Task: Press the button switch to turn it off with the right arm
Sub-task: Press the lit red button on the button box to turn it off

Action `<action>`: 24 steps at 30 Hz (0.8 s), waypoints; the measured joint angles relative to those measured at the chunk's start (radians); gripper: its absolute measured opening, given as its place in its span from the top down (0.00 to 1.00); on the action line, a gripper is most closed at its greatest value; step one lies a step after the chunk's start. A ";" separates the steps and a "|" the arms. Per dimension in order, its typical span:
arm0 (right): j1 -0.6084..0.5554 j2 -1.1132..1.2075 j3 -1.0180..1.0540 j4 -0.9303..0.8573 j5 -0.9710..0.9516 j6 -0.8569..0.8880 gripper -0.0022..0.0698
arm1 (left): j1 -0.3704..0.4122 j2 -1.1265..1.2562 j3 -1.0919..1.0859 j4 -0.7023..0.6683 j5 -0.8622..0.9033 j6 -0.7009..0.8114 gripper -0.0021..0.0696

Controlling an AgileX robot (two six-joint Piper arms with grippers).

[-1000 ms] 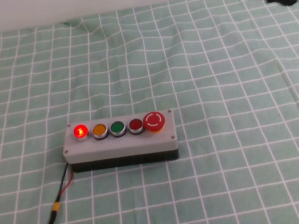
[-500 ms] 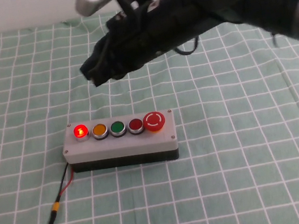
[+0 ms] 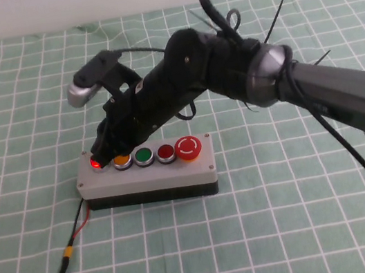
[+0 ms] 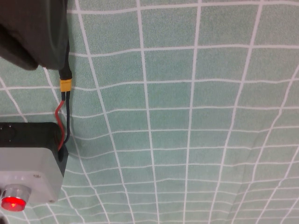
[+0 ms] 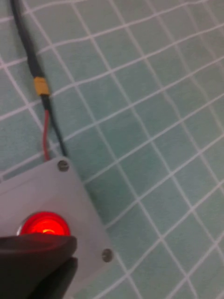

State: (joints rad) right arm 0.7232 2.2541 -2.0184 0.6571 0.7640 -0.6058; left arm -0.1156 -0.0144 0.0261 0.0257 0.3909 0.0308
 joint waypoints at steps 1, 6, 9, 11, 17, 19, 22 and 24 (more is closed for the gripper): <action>0.000 0.017 0.000 -0.009 0.000 0.000 0.99 | 0.000 0.000 0.000 0.000 0.000 0.000 0.98; 0.000 0.032 -0.014 -0.019 0.002 0.037 0.99 | 0.000 0.000 0.000 0.000 0.000 0.000 0.98; 0.000 0.016 -0.020 -0.048 0.027 0.050 0.99 | 0.000 0.000 0.000 0.000 0.000 0.000 0.98; 0.000 -0.006 -0.035 -0.073 0.048 0.052 0.99 | 0.000 0.000 0.000 0.000 0.000 0.000 0.98; 0.000 -0.181 -0.093 -0.153 0.099 0.069 0.99 | 0.000 0.000 0.000 0.000 0.000 0.000 0.98; 0.000 -0.260 -0.099 -0.219 0.126 0.117 0.99 | 0.000 0.000 0.000 0.000 0.000 0.000 0.98; 0.000 -0.379 -0.101 -0.348 0.180 0.215 0.99 | 0.000 0.000 0.000 0.000 0.000 0.000 0.98; 0.000 -0.456 -0.101 -0.427 0.221 0.280 0.99 | 0.000 0.000 0.000 0.000 0.000 0.000 0.98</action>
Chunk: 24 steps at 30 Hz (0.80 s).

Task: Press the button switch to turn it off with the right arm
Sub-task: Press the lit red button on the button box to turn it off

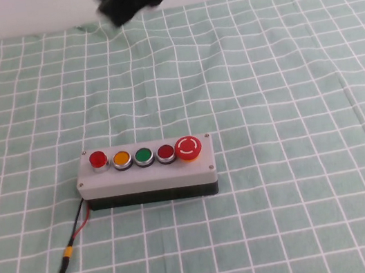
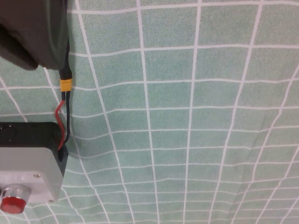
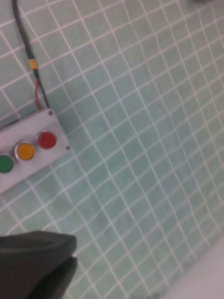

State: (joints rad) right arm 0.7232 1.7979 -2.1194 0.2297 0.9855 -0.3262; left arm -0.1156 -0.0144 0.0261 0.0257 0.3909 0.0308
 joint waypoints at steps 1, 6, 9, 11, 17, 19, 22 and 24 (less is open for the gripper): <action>0.000 -0.037 0.000 -0.039 0.020 0.038 0.99 | 0.000 0.000 0.000 0.000 0.000 0.000 0.98; -0.002 -0.192 0.003 -0.182 0.100 0.209 0.99 | 0.000 0.000 0.000 0.000 0.000 0.000 0.98; -0.002 -0.288 0.063 -0.230 0.109 0.250 0.99 | 0.000 0.000 0.000 0.000 0.000 0.000 0.98; -0.002 -0.371 0.150 -0.249 0.100 0.268 0.99 | 0.000 0.000 0.000 0.000 0.000 0.000 0.98; -0.002 -0.623 0.525 -0.264 -0.003 0.319 0.99 | 0.000 0.000 0.000 0.000 0.000 0.000 0.98; -0.002 -0.717 0.673 -0.260 -0.050 0.335 0.99 | 0.000 0.000 0.000 0.000 0.000 0.000 0.98; -0.002 -0.875 0.863 -0.255 -0.107 0.346 0.99 | 0.000 0.000 0.000 0.000 0.000 0.000 0.98; -0.002 -0.962 0.963 -0.230 -0.115 0.346 0.99 | 0.000 0.000 0.000 0.000 0.000 0.000 0.98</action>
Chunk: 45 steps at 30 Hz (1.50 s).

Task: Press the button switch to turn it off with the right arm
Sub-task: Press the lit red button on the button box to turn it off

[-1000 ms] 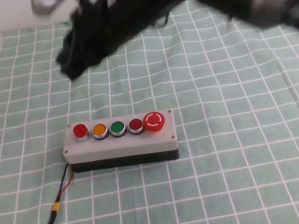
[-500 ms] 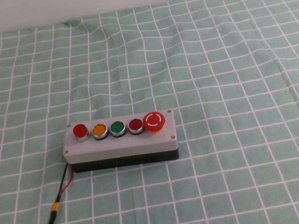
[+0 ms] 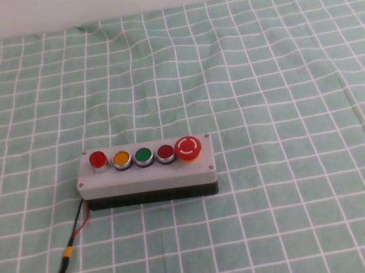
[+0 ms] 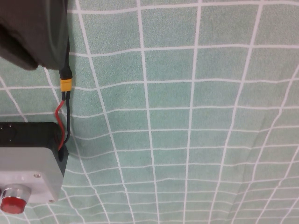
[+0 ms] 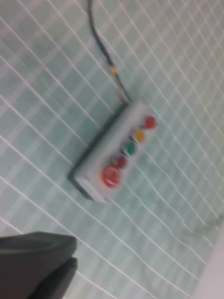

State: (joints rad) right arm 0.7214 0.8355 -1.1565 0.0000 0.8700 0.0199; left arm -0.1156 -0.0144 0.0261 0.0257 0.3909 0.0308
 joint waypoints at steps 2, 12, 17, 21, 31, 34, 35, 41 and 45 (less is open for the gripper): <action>0.000 -0.086 0.094 0.038 0.012 0.002 0.99 | 0.000 0.000 0.000 0.000 0.000 0.000 0.98; 0.000 -0.288 0.349 0.099 0.227 -0.020 0.99 | 0.000 0.000 0.000 0.000 0.000 0.000 0.98; 0.000 -0.295 0.356 0.100 0.310 -0.020 0.99 | 0.000 0.000 0.000 0.000 0.000 0.000 0.98; -0.033 -0.345 0.372 0.085 0.288 -0.063 0.99 | 0.000 0.000 0.000 0.000 0.000 0.000 0.98; -0.325 -0.697 0.595 0.028 -0.281 -0.127 0.99 | 0.000 0.000 0.000 0.000 0.000 0.000 0.98; -0.396 -0.808 0.695 0.048 -0.446 -0.127 0.99 | 0.000 0.000 0.000 0.000 0.000 0.000 0.98; -0.420 -0.833 0.729 0.052 -0.497 -0.127 0.99 | 0.000 0.000 0.000 0.000 0.000 0.000 0.98; -0.515 -0.850 0.906 0.067 -0.667 -0.127 0.99 | 0.000 0.000 0.000 0.000 0.000 0.000 0.98; -0.522 -0.850 1.035 0.069 -0.715 -0.127 0.99 | 0.000 0.000 0.000 0.000 0.000 0.000 0.98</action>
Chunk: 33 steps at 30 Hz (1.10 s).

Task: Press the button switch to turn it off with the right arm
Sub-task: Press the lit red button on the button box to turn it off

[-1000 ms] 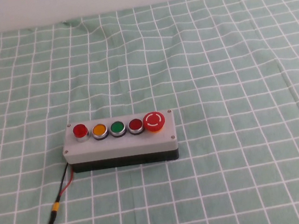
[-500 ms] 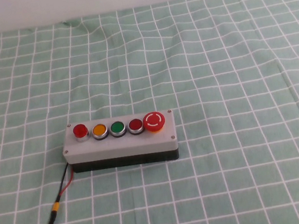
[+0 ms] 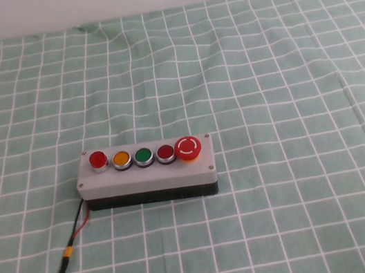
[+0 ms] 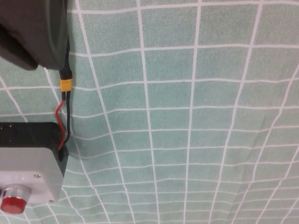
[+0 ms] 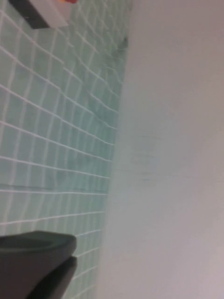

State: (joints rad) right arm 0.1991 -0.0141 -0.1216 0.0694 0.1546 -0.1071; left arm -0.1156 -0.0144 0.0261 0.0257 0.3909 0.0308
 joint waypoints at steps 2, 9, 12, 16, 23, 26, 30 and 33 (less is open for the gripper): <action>0.000 0.000 0.059 0.010 -0.005 0.000 0.99 | 0.000 0.000 0.000 0.000 0.000 0.000 0.98; -0.033 0.000 0.146 0.124 0.064 0.000 0.99 | 0.000 0.000 0.000 0.000 0.000 0.000 0.98; -0.048 0.000 0.146 0.138 0.148 0.000 0.99 | 0.000 0.000 0.000 0.000 0.000 0.000 0.98; -0.054 0.000 0.146 0.157 0.189 0.000 0.99 | 0.000 0.000 0.000 0.000 0.000 0.000 0.98; -0.056 0.000 0.146 0.173 0.190 0.000 0.99 | 0.000 0.000 0.000 0.000 0.000 0.000 0.98; -0.056 0.000 0.146 0.174 0.192 0.000 0.99 | 0.000 0.000 0.000 0.000 0.000 0.000 0.98; -0.056 0.000 0.146 0.174 0.192 0.000 0.99 | 0.000 0.000 0.000 0.000 0.000 0.000 0.98; -0.056 0.000 0.146 0.174 0.192 0.000 0.99 | 0.000 0.000 0.000 0.000 0.000 0.000 0.98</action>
State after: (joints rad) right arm 0.1430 -0.0141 0.0248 0.2436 0.3462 -0.1071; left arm -0.1156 -0.0144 0.0261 0.0257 0.3909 0.0308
